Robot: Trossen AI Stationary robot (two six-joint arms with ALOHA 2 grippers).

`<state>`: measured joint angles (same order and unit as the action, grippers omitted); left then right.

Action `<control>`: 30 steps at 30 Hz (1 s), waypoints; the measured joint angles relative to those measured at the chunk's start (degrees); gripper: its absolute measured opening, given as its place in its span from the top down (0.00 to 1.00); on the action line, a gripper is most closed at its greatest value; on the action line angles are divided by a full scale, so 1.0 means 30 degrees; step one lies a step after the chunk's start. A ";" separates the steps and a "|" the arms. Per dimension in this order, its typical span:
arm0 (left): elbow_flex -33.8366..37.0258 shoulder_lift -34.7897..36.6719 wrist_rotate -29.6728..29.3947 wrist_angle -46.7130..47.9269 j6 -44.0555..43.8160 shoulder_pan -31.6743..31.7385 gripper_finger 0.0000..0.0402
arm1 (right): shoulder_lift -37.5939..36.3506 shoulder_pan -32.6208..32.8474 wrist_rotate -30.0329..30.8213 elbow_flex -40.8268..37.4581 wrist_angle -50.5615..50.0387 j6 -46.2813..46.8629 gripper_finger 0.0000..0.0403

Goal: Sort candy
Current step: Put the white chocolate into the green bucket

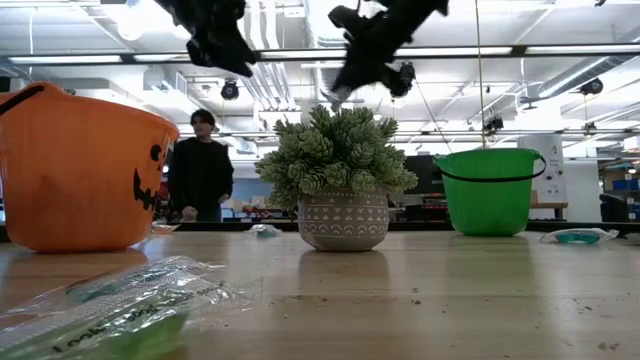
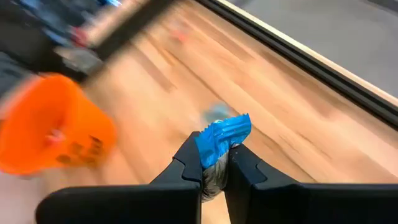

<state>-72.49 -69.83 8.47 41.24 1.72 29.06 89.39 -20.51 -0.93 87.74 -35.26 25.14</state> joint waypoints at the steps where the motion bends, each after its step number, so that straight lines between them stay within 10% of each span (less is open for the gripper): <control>1: 0.0000 0.0011 -0.0473 0.0105 0.0241 0.0007 0.55 | -0.0135 -0.0040 0.0477 0.0000 -0.0896 -0.0130 0.95; 30: -0.0007 0.0178 -0.5708 0.3406 -0.2731 0.0102 0.55 | -0.4512 -0.7506 0.2384 0.0000 -1.3537 -0.4792 0.95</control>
<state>-72.51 -69.30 -8.65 51.46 -6.47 29.36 75.85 -43.03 6.22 87.74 -75.88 10.76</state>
